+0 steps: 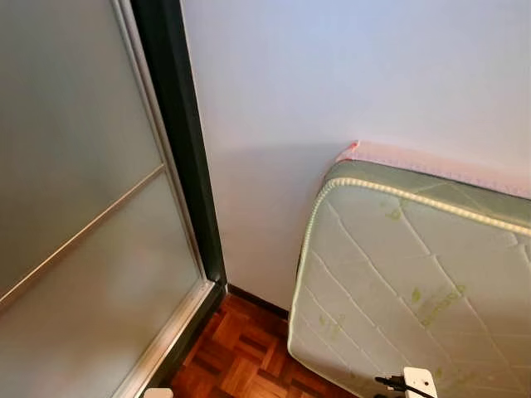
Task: Clean up the room
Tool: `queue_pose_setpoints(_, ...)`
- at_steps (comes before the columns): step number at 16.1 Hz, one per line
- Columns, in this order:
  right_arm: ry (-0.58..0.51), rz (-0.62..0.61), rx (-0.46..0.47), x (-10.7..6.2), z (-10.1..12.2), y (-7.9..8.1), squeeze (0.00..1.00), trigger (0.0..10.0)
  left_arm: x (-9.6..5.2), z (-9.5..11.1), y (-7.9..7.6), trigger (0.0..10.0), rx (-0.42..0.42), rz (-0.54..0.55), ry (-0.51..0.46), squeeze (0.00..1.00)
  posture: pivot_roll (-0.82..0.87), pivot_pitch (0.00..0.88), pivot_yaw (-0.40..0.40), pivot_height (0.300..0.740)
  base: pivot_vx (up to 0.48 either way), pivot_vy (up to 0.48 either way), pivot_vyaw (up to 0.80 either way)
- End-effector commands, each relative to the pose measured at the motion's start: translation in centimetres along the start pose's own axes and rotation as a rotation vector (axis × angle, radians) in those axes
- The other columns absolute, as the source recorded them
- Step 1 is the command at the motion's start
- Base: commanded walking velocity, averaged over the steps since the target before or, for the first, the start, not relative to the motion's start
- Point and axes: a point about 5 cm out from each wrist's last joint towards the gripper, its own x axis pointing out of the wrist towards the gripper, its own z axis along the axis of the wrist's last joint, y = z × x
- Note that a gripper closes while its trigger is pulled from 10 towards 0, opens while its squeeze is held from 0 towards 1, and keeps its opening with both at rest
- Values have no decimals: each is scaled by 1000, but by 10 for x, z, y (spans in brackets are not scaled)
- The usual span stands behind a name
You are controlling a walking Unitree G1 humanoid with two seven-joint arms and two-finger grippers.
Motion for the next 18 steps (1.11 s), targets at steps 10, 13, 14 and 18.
queue_pose_setpoints(10, 28, 0, -1, 0, -3, 2, 0, 10000, 0, -4, -4, 10000, -1, -14, 21, 0, 60, 24, -28, 740, -97, 0, -143)
queue_pose_setpoints(13, 37, 6, -4, 1, -4, 5, 0, 10000, 0, -5, -4, 10000, 6, -17, 24, 0, 62, 27, -19, 740, 0, 0, -750)
queue_pose_setpoints(14, 38, 8, -5, 1, -4, 5, 0, 10000, 0, -5, -4, 10000, 7, -16, 25, 0, 63, 26, -19, 740, 0, 0, -750)
queue_pose_setpoints(18, 53, 8, 0, 1, -9, 9, 0, 10000, 0, -5, -5, 10000, 8, -13, 26, 0, 67, 28, -10, 740, 0, 0, -752)
